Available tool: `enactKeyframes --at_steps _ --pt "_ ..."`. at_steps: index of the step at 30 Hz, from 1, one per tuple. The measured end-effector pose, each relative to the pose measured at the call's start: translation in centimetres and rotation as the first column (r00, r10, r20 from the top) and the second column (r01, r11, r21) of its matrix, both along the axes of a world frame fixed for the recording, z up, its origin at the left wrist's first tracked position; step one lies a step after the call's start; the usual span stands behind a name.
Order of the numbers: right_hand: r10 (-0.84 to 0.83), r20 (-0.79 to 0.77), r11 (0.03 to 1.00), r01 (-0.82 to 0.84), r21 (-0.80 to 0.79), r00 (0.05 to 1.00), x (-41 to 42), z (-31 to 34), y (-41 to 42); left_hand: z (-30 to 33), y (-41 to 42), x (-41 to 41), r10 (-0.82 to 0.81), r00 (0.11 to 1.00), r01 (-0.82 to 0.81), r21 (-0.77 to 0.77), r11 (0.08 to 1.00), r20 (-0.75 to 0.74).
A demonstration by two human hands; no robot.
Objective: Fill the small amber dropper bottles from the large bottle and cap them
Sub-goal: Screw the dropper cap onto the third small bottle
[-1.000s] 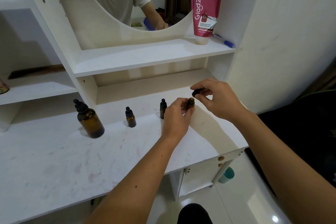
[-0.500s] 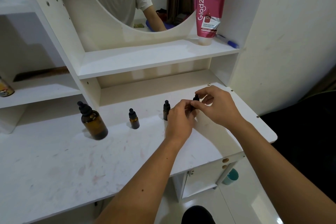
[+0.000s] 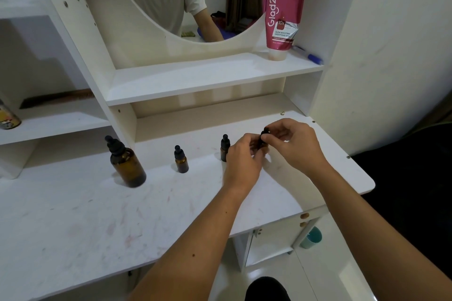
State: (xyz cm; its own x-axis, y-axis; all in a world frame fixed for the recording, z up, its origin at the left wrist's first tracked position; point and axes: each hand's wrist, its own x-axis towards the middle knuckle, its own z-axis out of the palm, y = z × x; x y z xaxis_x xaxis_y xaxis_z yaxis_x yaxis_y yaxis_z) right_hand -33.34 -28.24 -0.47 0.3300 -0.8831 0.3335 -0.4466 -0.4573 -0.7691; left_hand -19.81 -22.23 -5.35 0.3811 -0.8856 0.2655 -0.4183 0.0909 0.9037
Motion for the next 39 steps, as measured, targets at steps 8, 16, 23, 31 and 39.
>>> enactKeyframes --at_steps 8,16,23,31,39 --pt "0.047 -0.019 0.998 -0.047 -0.029 0.999 -0.1 -0.1 0.0 0.0 0.0 0.0 0.002 1.0 -0.002 0.01 1.0 0.005" --pt "0.073 -0.037 0.997 -0.073 -0.021 0.997 -0.3 -0.3 -0.4 0.0 -0.1 0.0 0.007 1.0 -0.007 0.015 1.0 0.002" --pt "0.059 -0.066 0.997 -0.062 -0.041 0.996 -0.2 0.0 -0.2 0.0 -0.1 0.0 0.006 1.0 -0.006 0.021 1.0 0.014" --pt "0.09 -0.05 0.996 -0.091 -0.014 0.995 -0.5 0.2 -0.7 0.0 0.0 -0.1 0.009 1.0 -0.01 0.015 1.0 0.018" --pt "0.134 -0.057 0.991 -0.134 0.011 0.989 -0.2 0.1 -1.3 -0.1 -0.1 0.0 0.008 1.0 -0.008 0.021 1.0 0.029"
